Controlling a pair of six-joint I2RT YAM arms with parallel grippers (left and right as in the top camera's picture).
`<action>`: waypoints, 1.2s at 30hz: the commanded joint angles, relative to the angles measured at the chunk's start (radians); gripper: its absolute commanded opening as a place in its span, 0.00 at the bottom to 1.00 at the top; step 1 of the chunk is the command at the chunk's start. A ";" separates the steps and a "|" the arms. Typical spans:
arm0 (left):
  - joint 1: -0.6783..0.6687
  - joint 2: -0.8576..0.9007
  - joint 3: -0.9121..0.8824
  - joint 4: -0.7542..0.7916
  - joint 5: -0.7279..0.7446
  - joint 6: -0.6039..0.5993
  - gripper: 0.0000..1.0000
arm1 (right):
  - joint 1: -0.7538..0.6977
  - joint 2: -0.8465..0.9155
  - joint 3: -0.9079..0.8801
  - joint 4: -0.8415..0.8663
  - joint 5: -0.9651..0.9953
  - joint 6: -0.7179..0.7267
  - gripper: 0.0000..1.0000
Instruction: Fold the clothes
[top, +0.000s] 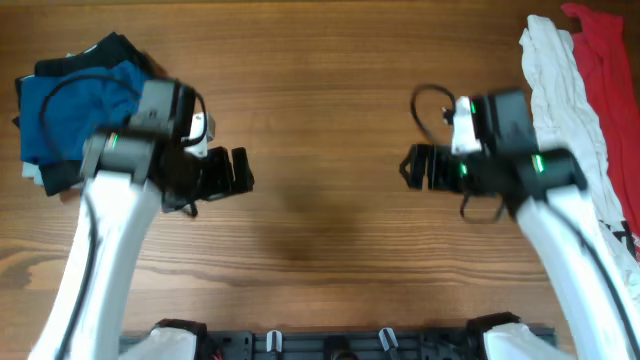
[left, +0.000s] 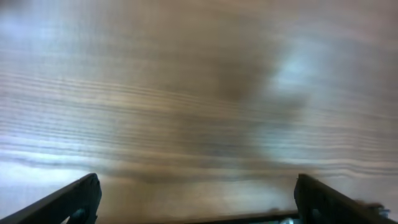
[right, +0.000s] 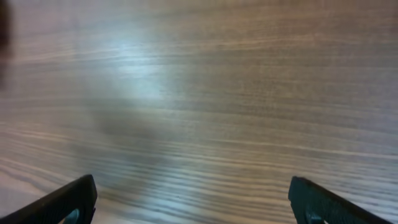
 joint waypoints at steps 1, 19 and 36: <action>-0.061 -0.287 -0.150 0.143 -0.125 -0.042 0.95 | 0.055 -0.228 -0.143 0.068 0.151 0.088 1.00; -0.092 -0.771 -0.371 0.337 -0.314 -0.079 1.00 | 0.085 -0.495 -0.242 0.135 0.286 0.158 1.00; -0.092 -0.771 -0.371 0.337 -0.314 -0.079 1.00 | 0.072 -0.441 -0.263 0.143 0.308 0.095 1.00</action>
